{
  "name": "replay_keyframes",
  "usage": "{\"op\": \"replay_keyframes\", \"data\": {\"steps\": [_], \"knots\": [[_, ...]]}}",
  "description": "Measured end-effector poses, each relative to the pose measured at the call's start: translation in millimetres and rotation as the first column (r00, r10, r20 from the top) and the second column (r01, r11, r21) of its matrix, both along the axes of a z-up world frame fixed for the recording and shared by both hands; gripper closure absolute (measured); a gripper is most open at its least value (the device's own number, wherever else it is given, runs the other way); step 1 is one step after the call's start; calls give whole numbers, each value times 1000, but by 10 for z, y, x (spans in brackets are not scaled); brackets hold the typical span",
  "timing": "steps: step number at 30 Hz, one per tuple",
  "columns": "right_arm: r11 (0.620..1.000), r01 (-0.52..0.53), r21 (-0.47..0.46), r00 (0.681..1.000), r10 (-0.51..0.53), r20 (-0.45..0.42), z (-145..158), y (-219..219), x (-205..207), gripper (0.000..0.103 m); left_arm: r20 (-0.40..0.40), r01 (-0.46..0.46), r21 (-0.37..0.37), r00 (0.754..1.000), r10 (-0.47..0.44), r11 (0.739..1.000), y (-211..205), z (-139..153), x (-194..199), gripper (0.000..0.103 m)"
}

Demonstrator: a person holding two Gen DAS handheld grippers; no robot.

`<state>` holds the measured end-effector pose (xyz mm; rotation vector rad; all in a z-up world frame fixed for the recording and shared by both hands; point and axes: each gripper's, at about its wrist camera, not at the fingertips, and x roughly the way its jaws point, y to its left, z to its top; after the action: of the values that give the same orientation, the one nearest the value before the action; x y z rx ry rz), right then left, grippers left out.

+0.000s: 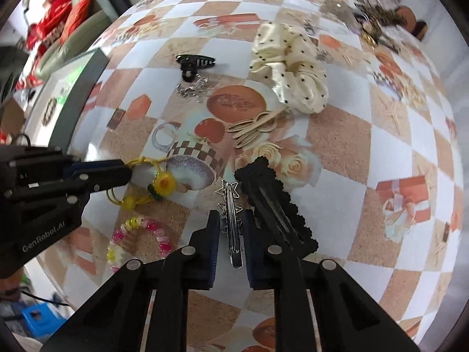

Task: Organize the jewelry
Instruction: 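Grasp the yellow hair tie with the left tool while the right tool grasps the silver hairpin, then carry the hair tie and hairpin to the tray and release both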

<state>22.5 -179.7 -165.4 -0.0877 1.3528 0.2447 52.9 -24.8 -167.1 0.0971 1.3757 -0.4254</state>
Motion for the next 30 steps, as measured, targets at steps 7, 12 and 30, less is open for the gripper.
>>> {"op": "replay_keyframes", "data": {"steps": [7, 12, 30], "knots": [[992, 93, 87, 995, -91, -29, 89, -148, 15, 86, 15, -26, -55, 1000, 27, 998, 130, 150, -49, 94], [982, 139, 130, 990, -135, -34, 229, -210, -18, 86, 27, -48, -79, 998, 51, 996, 201, 280, -47, 94], [962, 173, 210, 985, -172, -23, 892, 60, 102, 86, 111, -133, -158, 982, 152, 978, 654, 960, -123, 94]]}}
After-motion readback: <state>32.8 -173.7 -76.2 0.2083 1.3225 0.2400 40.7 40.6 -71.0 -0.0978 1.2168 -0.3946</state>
